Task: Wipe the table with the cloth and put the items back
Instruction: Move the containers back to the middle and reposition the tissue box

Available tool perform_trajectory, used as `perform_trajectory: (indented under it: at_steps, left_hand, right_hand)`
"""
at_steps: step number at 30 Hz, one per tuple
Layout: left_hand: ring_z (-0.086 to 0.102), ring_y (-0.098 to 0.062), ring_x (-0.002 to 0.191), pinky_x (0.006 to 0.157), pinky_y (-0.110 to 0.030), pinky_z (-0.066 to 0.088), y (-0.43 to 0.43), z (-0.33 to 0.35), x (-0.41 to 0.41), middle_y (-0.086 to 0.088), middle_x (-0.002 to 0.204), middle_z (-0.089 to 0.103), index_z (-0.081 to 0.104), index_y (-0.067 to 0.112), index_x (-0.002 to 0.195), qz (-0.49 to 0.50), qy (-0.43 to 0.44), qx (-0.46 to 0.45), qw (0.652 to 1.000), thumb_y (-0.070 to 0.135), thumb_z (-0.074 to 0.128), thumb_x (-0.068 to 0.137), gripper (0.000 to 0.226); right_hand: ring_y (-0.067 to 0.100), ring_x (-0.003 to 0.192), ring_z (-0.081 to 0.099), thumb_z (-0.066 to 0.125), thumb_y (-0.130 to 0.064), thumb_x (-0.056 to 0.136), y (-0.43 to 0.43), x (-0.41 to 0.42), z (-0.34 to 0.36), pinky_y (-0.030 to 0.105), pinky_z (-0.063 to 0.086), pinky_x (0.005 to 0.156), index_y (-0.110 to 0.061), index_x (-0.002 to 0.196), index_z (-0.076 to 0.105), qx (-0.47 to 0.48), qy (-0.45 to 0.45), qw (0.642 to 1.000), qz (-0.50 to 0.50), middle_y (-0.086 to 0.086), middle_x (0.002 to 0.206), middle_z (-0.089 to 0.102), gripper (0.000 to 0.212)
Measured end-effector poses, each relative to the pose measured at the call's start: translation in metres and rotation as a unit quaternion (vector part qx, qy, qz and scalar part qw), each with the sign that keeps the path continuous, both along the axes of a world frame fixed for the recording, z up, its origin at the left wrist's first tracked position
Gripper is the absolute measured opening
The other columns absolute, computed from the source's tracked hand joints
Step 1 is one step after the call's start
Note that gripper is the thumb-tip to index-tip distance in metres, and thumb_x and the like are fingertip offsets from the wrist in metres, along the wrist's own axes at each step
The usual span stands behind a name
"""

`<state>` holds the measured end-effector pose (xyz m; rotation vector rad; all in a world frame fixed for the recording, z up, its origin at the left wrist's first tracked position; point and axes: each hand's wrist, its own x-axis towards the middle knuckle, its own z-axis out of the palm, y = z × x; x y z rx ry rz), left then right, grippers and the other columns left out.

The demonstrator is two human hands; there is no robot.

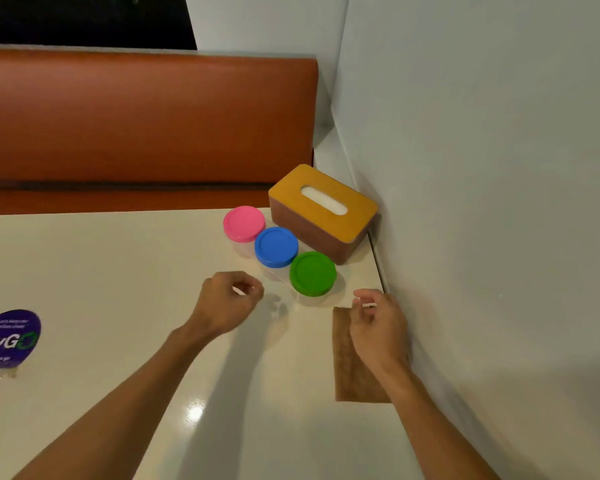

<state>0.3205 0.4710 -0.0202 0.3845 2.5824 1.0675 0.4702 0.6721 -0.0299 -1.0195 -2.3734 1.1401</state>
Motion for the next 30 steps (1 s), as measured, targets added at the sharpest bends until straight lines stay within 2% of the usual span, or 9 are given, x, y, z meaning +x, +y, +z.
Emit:
perform_trajectory:
  at_steps: [2, 5, 7, 11, 13, 16, 20, 24, 30]
  left_hand:
    - [0.064, -0.002, 0.07, 0.069, -0.014, 0.046, -0.002, 0.014, -0.029, 0.011, 0.084, 0.072, 0.073, 0.023, 0.088, 0.019, 0.037, 0.013, 0.999, 0.026, 0.068, 0.083, 0.008]
    - [0.063, -0.015, 0.077, 0.074, -0.029, 0.05, 0.001, 0.023, -0.069, 0.002, 0.102, 0.064, 0.065, 0.017, 0.115, 0.032, 0.092, 0.008, 0.995, 0.026, 0.068, 0.087, 0.03]
    - [0.06, -0.02, 0.093, 0.08, -0.035, 0.053, 0.006, 0.02, -0.092, -0.004, 0.119, 0.056, 0.058, 0.018, 0.125, 0.023, 0.104, -0.011, 0.994, 0.029, 0.068, 0.088, 0.04]
    - [0.047, -0.031, 0.123, 0.099, -0.047, 0.048, 0.019, 0.005, -0.12, -0.009, 0.142, 0.039, 0.045, 0.022, 0.137, -0.001, 0.069, -0.079, 0.994, 0.036, 0.064, 0.09, 0.053]
    - [0.038, -0.034, 0.131, 0.104, -0.051, 0.042, 0.024, -0.001, -0.126, -0.01, 0.148, 0.033, 0.037, 0.023, 0.143, -0.008, 0.033, -0.111, 0.993, 0.039, 0.061, 0.092, 0.059]
    - [0.037, -0.037, 0.133, 0.107, -0.053, 0.04, 0.029, -0.005, -0.132, -0.013, 0.151, 0.031, 0.025, 0.019, 0.15, -0.009, -0.042, -0.101, 0.994, 0.04, 0.056, 0.095, 0.067]
    - [0.041, -0.035, 0.133, 0.107, -0.051, 0.041, 0.033, -0.003, -0.132, -0.014, 0.15, 0.035, 0.019, 0.014, 0.152, 0.01, -0.11, -0.015, 0.994, 0.032, 0.058, 0.096, 0.07]
    - [0.041, -0.035, 0.133, 0.105, -0.048, 0.043, 0.024, 0.0, -0.128, -0.012, 0.151, 0.033, 0.021, 0.015, 0.151, 0.05, -0.109, 0.016, 0.993, 0.028, 0.062, 0.094, 0.072]
    - [0.048, -0.029, 0.122, 0.099, -0.042, 0.048, -0.016, 0.017, -0.121, -0.011, 0.144, 0.037, 0.036, 0.013, 0.144, 0.11, -0.076, 0.094, 0.987, 0.032, 0.065, 0.091, 0.064]
  right_hand:
    - [0.001, 0.086, 0.06, 0.061, -0.018, 0.091, -0.006, -0.016, 0.007, 0.009, 0.048, 0.068, -0.034, 0.1, 0.061, -0.021, 0.039, 0.999, 0.023, -0.009, 0.104, 0.06, 0.018]
    - [0.008, 0.094, 0.059, 0.062, -0.015, 0.09, -0.015, -0.042, 0.01, 0.032, 0.056, 0.081, -0.028, 0.103, 0.064, -0.038, 0.091, 0.994, 0.049, -0.008, 0.104, 0.058, 0.018]
    - [0.012, 0.099, 0.057, 0.062, -0.016, 0.09, -0.017, -0.06, 0.01, 0.039, 0.055, 0.087, -0.023, 0.108, 0.064, -0.049, 0.092, 0.993, 0.047, -0.005, 0.108, 0.055, 0.019]
    - [0.012, 0.103, 0.052, 0.063, -0.021, 0.09, -0.016, -0.08, 0.0, 0.033, 0.05, 0.094, -0.024, 0.122, 0.055, -0.059, 0.057, 0.996, 0.025, 0.001, 0.121, 0.048, 0.033]
    - [0.017, 0.108, 0.051, 0.062, -0.026, 0.091, -0.016, -0.086, -0.007, 0.03, 0.047, 0.093, -0.024, 0.13, 0.049, -0.087, 0.018, 0.996, 0.007, 0.006, 0.13, 0.044, 0.041]
    - [0.028, 0.117, 0.052, 0.061, -0.03, 0.092, -0.019, -0.094, -0.019, 0.033, 0.044, 0.093, -0.019, 0.138, 0.042, -0.145, -0.028, 0.989, -0.023, 0.013, 0.136, 0.044, 0.051]
    - [0.028, 0.109, 0.057, 0.059, -0.031, 0.093, -0.022, -0.101, -0.028, 0.028, 0.043, 0.085, -0.011, 0.133, 0.046, -0.209, -0.013, 0.976, -0.054, 0.014, 0.128, 0.057, 0.047]
    - [0.019, 0.092, 0.055, 0.062, -0.032, 0.093, -0.023, -0.1, -0.027, 0.025, 0.04, 0.077, -0.011, 0.127, 0.052, -0.216, 0.002, 0.975, -0.061, 0.006, 0.112, 0.062, 0.041]
    - [0.017, 0.093, 0.055, 0.064, -0.036, 0.091, -0.036, -0.105, -0.008, 0.025, 0.04, 0.077, -0.014, 0.123, 0.056, -0.2, 0.058, 0.977, -0.046, -0.001, 0.105, 0.06, 0.04]
